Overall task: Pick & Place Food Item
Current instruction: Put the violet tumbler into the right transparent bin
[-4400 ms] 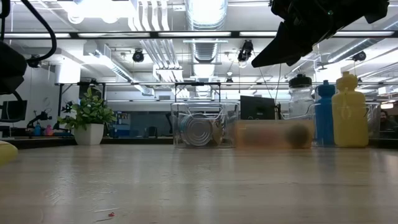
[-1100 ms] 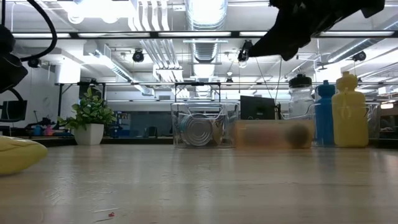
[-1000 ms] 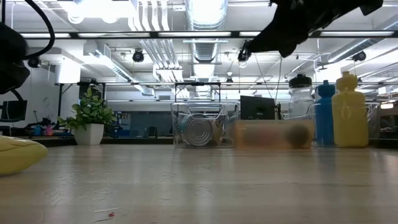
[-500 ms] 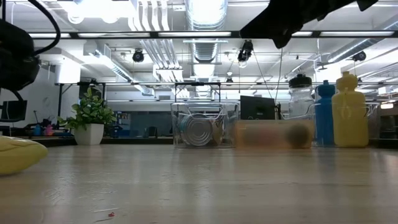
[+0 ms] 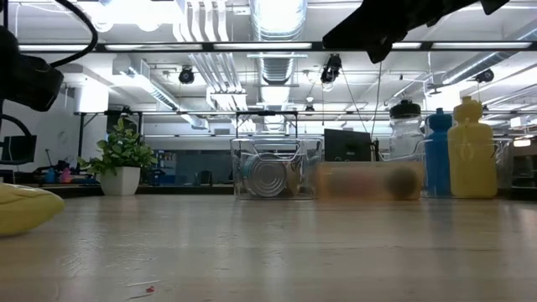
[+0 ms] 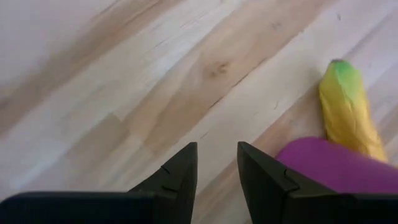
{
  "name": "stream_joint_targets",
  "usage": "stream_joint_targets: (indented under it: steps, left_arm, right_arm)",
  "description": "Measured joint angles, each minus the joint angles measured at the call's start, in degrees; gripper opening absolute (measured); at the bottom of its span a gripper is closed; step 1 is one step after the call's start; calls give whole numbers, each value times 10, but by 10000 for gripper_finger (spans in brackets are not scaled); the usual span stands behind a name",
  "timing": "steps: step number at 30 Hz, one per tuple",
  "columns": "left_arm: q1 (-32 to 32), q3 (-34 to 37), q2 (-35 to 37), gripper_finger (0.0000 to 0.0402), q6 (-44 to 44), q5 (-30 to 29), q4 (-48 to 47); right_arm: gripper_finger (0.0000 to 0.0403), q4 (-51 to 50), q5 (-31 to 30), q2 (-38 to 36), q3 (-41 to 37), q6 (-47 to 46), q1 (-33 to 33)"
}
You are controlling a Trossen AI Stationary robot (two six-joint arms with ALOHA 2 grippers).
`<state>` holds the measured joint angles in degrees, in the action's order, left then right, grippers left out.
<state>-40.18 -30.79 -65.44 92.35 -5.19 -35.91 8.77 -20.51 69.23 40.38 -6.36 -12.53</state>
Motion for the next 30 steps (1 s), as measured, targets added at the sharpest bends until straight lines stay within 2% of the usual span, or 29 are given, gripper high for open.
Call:
stream_joint_targets:
  steps: [6, 16, 24, 30]
  left_arm:
    - [-3, 0, 11, 118, -71, 15, -28]
    - [-13, 0, 53, 118, -95, 33, -121]
    - [-49, -2, 69, 118, -157, 38, -137]
    - [-94, -1, 69, 118, -150, 42, -137]
  right_arm:
    - [34, 0, 0, 0, 0, 3, 0]
    - [34, 0, 0, 0, 0, 0, 0]
    - [34, 0, 0, 0, 0, 1, 0]
    - [34, -1, 0, 0, 0, 8, 0]
